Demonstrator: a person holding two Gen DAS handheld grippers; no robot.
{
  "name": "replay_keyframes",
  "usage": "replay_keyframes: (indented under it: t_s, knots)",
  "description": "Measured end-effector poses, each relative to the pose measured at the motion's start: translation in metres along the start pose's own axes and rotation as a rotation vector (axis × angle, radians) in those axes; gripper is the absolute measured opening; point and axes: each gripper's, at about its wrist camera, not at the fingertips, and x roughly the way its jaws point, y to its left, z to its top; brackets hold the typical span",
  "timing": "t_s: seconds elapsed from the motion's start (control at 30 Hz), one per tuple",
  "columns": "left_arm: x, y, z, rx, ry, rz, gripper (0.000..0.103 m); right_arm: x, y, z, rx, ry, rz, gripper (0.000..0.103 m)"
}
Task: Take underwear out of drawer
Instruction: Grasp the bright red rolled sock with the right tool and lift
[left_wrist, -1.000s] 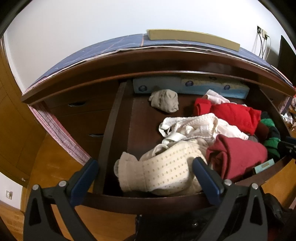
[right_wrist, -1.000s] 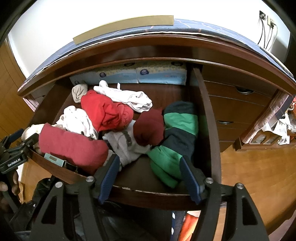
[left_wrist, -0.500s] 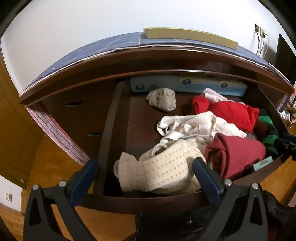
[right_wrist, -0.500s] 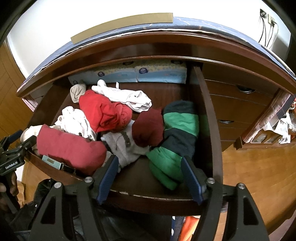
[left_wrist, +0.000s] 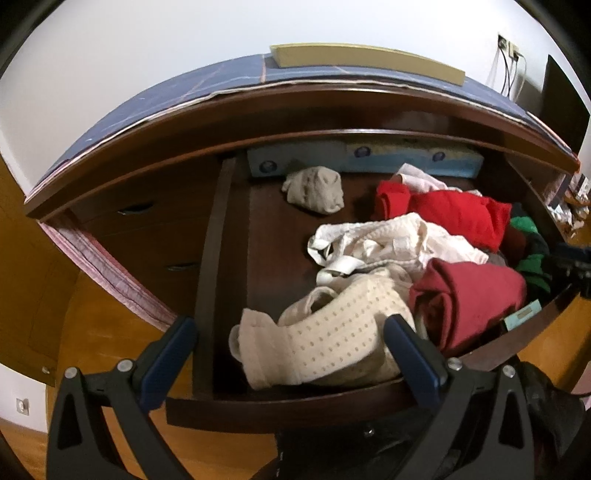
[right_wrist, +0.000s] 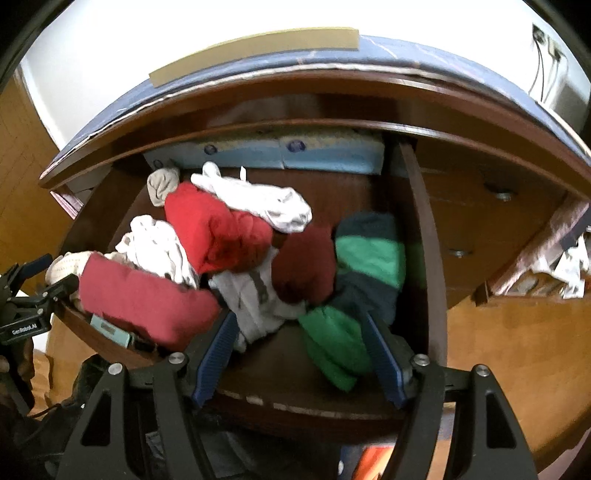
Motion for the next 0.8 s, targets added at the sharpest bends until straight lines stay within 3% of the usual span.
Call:
replay_keyframes:
  t_s: [0.2,0.33,0.4,0.5,0.8]
  knots:
    - [-0.008,0.007,0.017,0.027,-0.013,-0.043,0.103,0.000,0.015,0.029,-0.053,-0.014,0.066,0.072]
    - [-0.014,0.008,0.033,0.059,-0.047,-0.052,0.103,0.013,0.044,0.058,-0.183,-0.025,0.092,0.071]
    - [-0.014,0.007,0.038,0.091,-0.057,-0.028,0.103,0.025,0.061,0.068,-0.264,-0.015,0.079,0.064]
    - [-0.014,0.010,0.040,0.119,-0.058,-0.028,0.103,0.047,0.082,0.081,-0.342,0.042,0.111,0.054]
    - [-0.004,0.027,0.042,0.165,-0.012,-0.061,0.103,0.091,0.096,0.087,-0.432,0.213,0.172,0.053]
